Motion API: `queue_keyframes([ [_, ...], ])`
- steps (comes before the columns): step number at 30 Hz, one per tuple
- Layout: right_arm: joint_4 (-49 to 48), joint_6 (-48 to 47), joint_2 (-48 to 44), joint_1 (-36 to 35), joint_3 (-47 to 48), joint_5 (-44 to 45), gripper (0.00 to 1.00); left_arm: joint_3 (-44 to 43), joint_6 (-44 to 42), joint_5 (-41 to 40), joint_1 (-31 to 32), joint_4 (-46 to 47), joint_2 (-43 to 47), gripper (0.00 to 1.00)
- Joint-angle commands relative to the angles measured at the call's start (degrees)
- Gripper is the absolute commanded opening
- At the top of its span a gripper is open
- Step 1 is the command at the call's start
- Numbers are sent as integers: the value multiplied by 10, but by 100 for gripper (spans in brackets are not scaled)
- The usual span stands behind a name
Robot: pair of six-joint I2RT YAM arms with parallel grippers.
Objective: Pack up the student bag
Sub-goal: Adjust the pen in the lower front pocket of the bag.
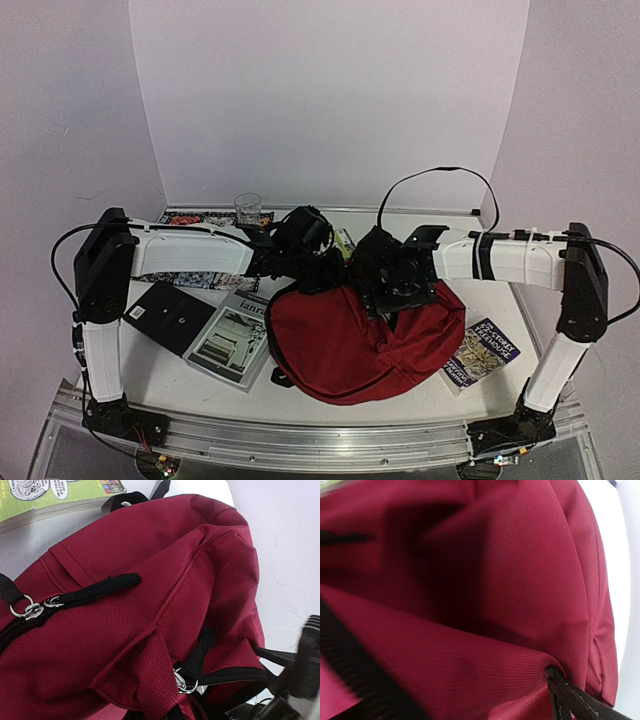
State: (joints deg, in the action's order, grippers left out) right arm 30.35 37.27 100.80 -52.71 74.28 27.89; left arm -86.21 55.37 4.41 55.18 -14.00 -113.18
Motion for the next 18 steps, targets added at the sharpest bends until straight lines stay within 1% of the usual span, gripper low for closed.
queue_keyframes([
  [1,86,42,-31,11,-37,46,98,-10,-5,-20,-3,21,52,0],
  [7,97,44,-62,14,-50,38,98,-7,-9,-22,-4,21,54,0],
  [9,94,28,-76,14,-47,28,98,-5,-10,-22,-4,21,53,0],
  [12,60,-31,-103,14,-44,-22,98,-3,-12,-19,-4,22,49,0],
  [18,4,-138,-129,14,-14,-172,98,-5,-20,-13,-4,23,43,0],
])
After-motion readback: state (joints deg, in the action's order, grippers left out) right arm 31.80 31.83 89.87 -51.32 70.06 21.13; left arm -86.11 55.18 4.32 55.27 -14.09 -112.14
